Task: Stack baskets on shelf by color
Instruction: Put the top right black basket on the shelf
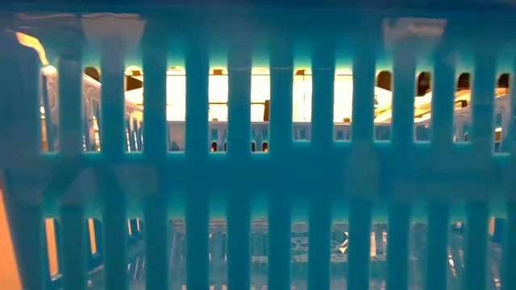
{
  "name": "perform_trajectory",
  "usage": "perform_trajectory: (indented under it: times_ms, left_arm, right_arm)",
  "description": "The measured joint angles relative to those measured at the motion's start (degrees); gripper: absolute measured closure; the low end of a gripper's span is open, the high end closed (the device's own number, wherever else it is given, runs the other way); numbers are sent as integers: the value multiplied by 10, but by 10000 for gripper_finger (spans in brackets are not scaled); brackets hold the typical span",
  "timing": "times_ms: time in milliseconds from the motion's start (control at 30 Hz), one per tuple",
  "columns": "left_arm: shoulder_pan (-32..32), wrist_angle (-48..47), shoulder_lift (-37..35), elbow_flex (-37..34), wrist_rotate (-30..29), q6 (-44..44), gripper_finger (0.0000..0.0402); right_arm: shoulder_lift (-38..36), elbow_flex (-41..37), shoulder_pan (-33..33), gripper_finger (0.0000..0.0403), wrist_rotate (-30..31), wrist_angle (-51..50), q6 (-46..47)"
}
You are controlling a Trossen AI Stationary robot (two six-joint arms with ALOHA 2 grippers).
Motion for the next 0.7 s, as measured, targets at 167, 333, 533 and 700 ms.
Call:
perform_trajectory:
  times_ms: [167, 333, 533, 700]
  left_arm:
    - [-5, 12, 43, 0, 52, -56, 360]
    - [-34, 16, 69, 0, 102, -66, 360]
    - [-85, 48, 91, 0, 104, -75, 360]
    - [-130, 108, 109, 0, 104, -60, 360]
  right_arm:
    - [12, 59, 22, 396, -12, -23, 33]
    - [64, 126, 79, 361, 9, -81, 53]
    - [150, 199, 145, 315, 80, -185, 61]
    - [169, 300, 159, 288, 80, -393, 66]
